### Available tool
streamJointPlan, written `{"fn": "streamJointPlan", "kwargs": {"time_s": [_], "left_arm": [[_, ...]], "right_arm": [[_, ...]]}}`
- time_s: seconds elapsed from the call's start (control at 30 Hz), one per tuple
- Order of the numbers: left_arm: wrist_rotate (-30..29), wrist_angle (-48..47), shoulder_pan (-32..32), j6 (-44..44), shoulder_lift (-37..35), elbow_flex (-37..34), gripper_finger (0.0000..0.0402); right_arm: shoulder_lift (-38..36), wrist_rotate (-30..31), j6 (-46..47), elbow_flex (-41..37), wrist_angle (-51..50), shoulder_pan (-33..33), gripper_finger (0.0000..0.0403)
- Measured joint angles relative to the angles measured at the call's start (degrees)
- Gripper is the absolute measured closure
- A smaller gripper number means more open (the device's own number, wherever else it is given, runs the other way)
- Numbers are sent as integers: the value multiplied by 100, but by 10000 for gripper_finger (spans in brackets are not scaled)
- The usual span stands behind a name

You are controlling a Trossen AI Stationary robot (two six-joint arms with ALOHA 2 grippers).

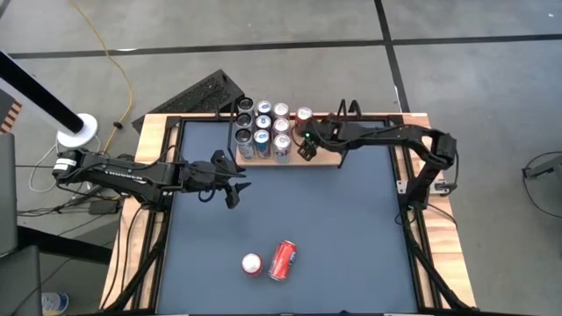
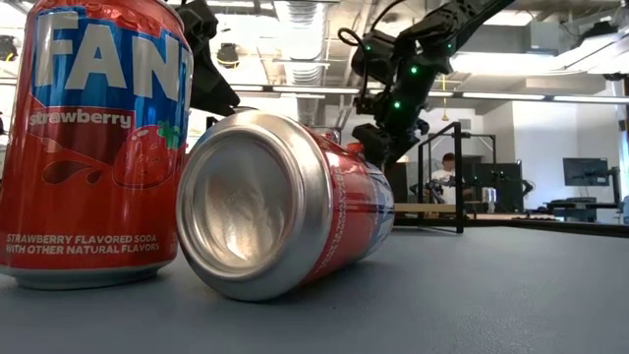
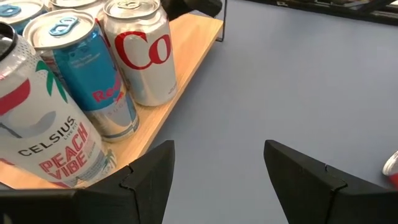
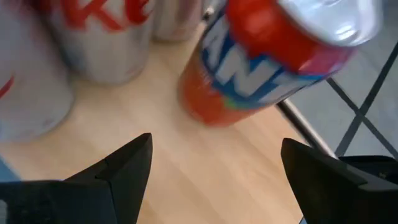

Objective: Place canned beverage on shelf
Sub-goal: Put the top red soda can on the shelf

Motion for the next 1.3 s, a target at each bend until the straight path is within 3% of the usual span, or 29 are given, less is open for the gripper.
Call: {"fn": "streamJointPlan", "kwargs": {"time_s": [0.5,1.3], "left_arm": [[-43,-17,0,27,0,0,163],[-155,-24,0,-14,0,0,163]], "right_arm": [[-8,-6,-706,0,-251,-343,67],[-5,-39,-1014,0,557,-828,67]]}}
